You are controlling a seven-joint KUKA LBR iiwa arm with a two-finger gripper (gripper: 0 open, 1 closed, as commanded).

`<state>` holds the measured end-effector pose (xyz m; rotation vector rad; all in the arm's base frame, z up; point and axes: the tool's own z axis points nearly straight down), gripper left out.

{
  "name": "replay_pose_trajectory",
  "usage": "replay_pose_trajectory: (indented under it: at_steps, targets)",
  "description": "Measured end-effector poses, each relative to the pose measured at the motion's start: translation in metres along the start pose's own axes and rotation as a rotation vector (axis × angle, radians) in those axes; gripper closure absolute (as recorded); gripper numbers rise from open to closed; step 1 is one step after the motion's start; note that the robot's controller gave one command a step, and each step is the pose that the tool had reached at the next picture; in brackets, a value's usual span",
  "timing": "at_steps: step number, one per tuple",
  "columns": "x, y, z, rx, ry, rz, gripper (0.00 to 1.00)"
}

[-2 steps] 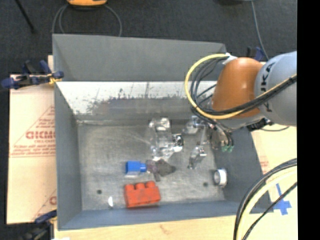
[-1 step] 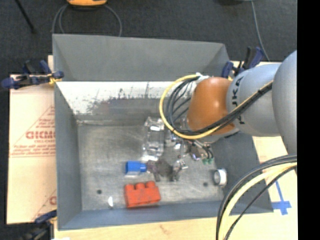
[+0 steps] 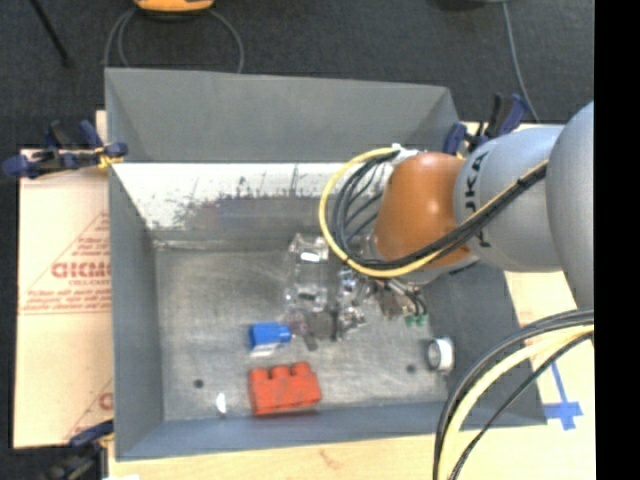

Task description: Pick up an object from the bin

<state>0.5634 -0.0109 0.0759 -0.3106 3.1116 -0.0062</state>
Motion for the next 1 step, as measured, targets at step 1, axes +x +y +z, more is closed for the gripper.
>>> replay_pose_trajectory:
  at_steps: [1]
  targets:
    - [0.0145,-0.0358,-0.1695,0.0,0.002,-0.187,1.0]
